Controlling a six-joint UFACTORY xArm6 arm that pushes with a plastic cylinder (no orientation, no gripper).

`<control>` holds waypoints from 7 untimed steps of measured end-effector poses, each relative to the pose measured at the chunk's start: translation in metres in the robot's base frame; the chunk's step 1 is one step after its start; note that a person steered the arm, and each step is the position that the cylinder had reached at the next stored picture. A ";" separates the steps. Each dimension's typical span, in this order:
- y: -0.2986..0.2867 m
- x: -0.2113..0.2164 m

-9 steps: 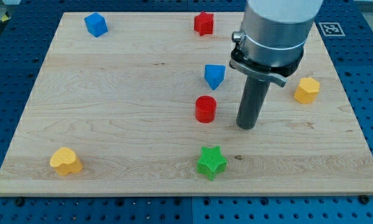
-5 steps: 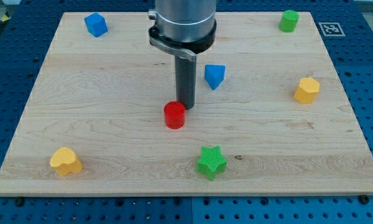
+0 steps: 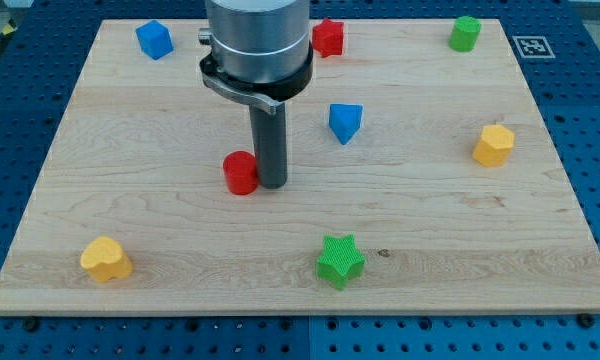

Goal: Move the red circle towards the center left side

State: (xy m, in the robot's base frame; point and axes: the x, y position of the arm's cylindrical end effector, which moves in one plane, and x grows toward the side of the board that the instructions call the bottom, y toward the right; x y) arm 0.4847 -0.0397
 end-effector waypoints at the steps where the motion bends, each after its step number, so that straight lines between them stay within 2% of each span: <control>1: 0.007 0.011; 2: -0.006 0.020; 4: -0.038 -0.019; 5: -0.035 -0.019; 6: -0.069 -0.030; 7: -0.072 -0.046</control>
State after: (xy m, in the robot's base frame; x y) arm 0.4384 -0.1121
